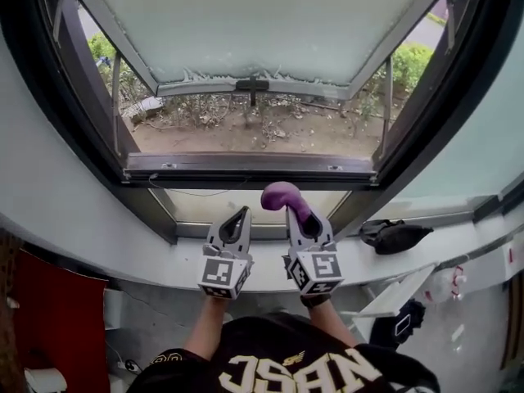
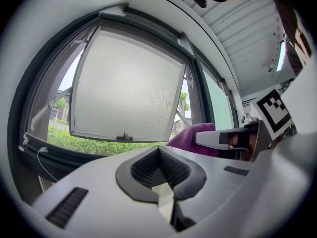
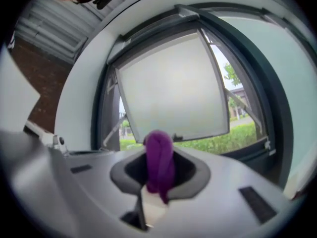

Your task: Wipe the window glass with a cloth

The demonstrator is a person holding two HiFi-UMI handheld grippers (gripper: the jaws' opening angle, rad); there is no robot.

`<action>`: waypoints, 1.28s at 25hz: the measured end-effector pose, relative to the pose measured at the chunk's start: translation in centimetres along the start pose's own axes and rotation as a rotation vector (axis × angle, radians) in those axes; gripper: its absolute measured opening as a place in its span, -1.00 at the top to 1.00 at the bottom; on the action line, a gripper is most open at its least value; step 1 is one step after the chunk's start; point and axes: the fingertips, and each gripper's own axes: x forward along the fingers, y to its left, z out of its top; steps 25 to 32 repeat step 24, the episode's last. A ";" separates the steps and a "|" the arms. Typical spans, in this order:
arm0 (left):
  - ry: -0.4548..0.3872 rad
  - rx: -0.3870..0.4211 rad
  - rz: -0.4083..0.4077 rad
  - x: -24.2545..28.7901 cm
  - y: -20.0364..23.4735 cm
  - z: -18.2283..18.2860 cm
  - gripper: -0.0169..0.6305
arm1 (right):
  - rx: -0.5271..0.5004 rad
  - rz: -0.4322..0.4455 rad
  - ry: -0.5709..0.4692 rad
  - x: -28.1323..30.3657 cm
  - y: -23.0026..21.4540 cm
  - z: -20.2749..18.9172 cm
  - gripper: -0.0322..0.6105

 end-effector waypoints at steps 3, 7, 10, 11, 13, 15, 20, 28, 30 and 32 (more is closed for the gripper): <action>-0.017 0.012 -0.006 -0.1 0.2 0.5 0.92 | -0.022 -0.012 0.005 0.1 0.4 -0.2 0.66; -0.019 0.024 -0.001 -0.2 0.4 0.8 0.92 | -0.030 -0.016 0.001 0.3 0.4 -0.3 0.65; -0.008 0.025 0.004 -0.1 0.3 0.6 0.92 | -0.020 -0.022 0.006 0.1 -0.1 -0.6 0.65; -0.005 0.024 0.004 -0.1 0.2 0.6 0.92 | -0.020 -0.023 0.008 0.0 -0.3 -0.8 0.65; -0.001 0.023 0.008 0.1 0.0 0.6 0.92 | -0.021 -0.024 0.013 -0.2 -0.6 -1.0 0.65; 0.000 0.024 0.022 0.2 -0.1 0.6 0.92 | -0.021 -0.021 0.017 -0.4 -1.0 -1.3 0.65; -0.024 0.022 0.103 0.3 0.2 0.9 0.92 | -0.016 -0.010 0.018 -0.9 -2.4 -1.5 0.65; -0.025 0.024 0.127 0.9 -0.6 0.5 0.92 | -0.015 0.007 0.018 -1.3 -3.9 -1.6 0.65; -0.025 0.024 0.127 0.9 -0.6 0.5 0.92 | -0.015 0.007 0.018 -1.3 -3.9 -1.6 0.65; -0.025 0.024 0.127 0.9 -0.6 0.5 0.92 | -0.015 0.007 0.018 -1.3 -3.9 -1.6 0.65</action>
